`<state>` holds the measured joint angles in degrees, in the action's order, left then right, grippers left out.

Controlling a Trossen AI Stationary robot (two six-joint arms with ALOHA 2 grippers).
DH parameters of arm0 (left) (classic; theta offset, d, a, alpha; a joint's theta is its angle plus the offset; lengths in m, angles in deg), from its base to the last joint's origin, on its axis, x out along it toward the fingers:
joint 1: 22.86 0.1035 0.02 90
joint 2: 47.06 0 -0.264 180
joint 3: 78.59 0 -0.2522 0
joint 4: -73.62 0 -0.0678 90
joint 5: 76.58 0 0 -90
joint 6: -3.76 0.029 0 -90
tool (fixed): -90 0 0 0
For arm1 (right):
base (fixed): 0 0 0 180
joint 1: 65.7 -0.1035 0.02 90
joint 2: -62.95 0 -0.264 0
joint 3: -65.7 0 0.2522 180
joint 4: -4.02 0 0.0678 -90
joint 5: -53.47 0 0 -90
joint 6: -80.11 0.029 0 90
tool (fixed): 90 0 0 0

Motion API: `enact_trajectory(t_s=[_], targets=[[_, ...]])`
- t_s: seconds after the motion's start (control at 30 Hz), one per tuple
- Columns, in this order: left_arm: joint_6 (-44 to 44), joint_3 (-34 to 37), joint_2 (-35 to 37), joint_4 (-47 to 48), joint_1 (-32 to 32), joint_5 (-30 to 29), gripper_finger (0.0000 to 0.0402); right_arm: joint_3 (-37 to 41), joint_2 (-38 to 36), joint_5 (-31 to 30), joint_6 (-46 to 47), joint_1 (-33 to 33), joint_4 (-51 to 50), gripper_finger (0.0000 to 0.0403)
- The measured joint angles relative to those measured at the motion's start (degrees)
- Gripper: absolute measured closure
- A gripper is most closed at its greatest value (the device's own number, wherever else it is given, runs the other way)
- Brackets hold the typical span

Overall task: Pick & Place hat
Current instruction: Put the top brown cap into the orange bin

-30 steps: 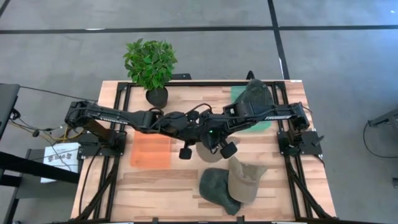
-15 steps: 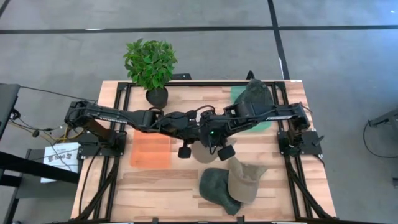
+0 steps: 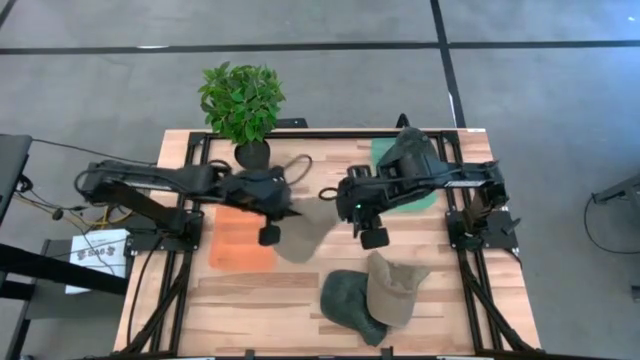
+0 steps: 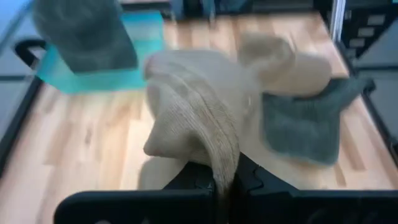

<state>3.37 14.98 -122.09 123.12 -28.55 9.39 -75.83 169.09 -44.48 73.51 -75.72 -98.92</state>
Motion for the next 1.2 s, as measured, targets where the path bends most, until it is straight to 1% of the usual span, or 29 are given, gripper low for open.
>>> enact_trajectory(t_s=[0.2,0.27,0.37,0.47,0.57,0.63,0.7,0.87,0.97,1.1,1.2], targets=[[-4.6,0.2,6.8,10.6,-0.1,-4.0,0.0401,0.0,-0.1,-0.5,2.9,-0.4,-0.3,0.0245],[-6.8,1.2,9.0,12.6,-0.2,-5.3,0.0401,0.0,-0.1,-1.3,3.5,-0.9,-0.5,0.0251],[-10.9,4.4,12.8,14.6,-0.7,-6.2,0.0401,0.0,-0.1,-2.6,4.7,-1.4,-0.4,0.026],[-16.2,8.4,17.2,14.7,-1.3,-6.8,0.0401,0.0,-0.1,-3.2,6.8,-2.2,-0.4,0.0269],[-21.4,11.7,20.5,15.2,-2.0,-8.6,0.0401,0.0,0.0,-3.2,8.5,-3.3,-0.4,0.0277],[-24.1,13.8,22.4,16.2,-2.3,-8.8,0.0401,0.0,0.0,-3.2,9.4,-4.0,-0.3,0.0281],[-27.0,15.3,24.2,17.9,-2.8,-8.8,0.0401,0.5,0.0,-4.6,10.5,-4.7,-0.2,0.0285],[-33.2,17.5,28.2,24.4,-4.4,-10.0,0.0401,1.7,0.0,-7.1,11.3,-6.1,-0.2,0.0291],[-35.8,17.5,30.3,26.7,-5.0,-11.4,0.0401,2.6,0.0,-7.2,11.3,-6.6,-0.2,0.0294],[-36.6,17.5,31.9,27.1,-4.9,-12.9,0.0401,2.8,0.0,-7.2,13.0,-6.5,0.0,0.0296],[-36.6,18.2,31.4,26.6,-4.9,-13.1,0.0401,2.8,0.0,-7.5,13.9,-6.5,0.1,0.0296]])
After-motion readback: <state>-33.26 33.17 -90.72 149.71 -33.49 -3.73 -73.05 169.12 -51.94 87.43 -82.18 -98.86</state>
